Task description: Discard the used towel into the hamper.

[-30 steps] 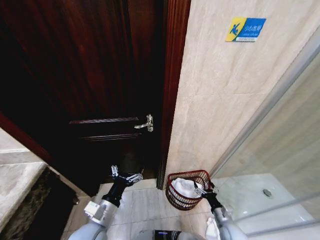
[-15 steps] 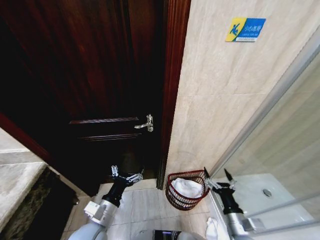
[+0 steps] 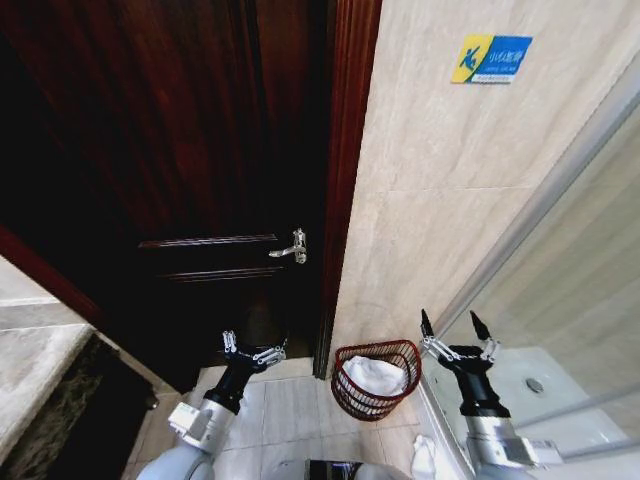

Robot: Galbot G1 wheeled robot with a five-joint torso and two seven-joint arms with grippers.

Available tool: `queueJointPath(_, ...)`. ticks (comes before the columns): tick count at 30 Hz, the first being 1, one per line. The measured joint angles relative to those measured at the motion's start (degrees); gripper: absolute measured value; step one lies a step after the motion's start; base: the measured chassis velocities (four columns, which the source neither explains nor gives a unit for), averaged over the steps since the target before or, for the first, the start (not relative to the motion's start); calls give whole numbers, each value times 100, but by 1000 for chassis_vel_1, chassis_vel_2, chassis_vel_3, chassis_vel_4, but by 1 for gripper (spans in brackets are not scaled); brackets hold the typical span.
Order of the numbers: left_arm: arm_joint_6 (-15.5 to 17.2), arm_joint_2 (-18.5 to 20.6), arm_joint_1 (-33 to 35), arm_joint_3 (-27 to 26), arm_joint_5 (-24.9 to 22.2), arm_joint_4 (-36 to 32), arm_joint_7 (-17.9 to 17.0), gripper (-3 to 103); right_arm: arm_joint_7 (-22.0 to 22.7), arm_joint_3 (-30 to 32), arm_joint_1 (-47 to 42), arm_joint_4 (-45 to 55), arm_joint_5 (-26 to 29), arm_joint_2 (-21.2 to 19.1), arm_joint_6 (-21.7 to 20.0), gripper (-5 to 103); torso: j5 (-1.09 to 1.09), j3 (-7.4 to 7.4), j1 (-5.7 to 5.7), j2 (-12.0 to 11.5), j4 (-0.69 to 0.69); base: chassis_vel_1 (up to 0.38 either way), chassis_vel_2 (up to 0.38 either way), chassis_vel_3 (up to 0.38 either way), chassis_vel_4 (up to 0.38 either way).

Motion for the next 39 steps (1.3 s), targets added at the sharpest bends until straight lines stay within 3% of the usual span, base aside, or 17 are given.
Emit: queueJointPath(39, 0, 0, 0, 0, 0, 0, 0, 100, -106, -84, 335, 207, 17, -81, 122, 100, 0, -1, -2, 0, 0, 33, -36, -35, 34)
